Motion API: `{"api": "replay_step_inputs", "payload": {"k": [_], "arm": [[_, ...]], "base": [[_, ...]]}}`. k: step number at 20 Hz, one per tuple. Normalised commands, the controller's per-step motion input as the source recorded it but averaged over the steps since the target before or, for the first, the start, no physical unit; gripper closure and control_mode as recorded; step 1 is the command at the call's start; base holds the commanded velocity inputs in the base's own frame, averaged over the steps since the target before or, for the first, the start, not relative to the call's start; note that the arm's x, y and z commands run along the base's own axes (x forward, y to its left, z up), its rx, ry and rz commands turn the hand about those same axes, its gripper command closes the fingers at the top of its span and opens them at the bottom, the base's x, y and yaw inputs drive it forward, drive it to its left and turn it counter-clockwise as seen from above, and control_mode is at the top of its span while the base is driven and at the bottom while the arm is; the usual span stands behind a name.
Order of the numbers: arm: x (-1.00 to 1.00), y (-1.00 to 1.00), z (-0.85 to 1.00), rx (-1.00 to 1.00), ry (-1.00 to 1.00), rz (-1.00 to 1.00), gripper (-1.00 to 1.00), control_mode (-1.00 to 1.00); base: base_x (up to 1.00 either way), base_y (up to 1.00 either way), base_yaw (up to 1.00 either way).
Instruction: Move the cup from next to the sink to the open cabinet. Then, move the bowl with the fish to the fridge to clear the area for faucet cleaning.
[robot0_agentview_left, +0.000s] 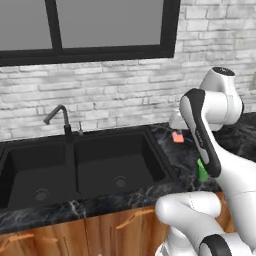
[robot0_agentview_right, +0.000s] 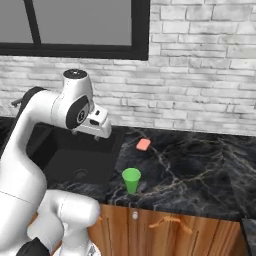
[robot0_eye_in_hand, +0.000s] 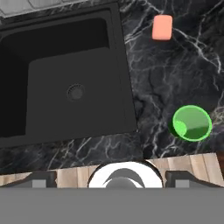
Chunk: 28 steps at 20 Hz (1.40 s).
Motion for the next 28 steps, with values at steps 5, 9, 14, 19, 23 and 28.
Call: {"api": "replay_step_inputs", "payload": {"k": [5,9,14,19,23,28], "arm": [[0.0,0.0,0.0,0.0,0.0,0.0,-1.0,1.0],[0.02,-0.19,-0.24,0.0,0.03,-0.01,-1.0,-1.0],[0.05,-0.1,-0.6,0.0,0.04,0.0,-1.0,-1.0],[0.31,0.0,-0.75,0.0,0.03,0.0,-1.0,-1.0],[0.18,0.0,-0.8,0.0,0.03,0.0,-1.0,-1.0],[0.38,0.0,-0.55,0.0,0.0,0.0,-1.0,-1.0]], "base": [[0.0,-0.79,-0.04],[0.0,-0.26,0.0],[0.0,0.0,0.0],[0.0,0.0,0.0],[0.0,0.0,0.0],[0.0,0.0,0.0]]}}
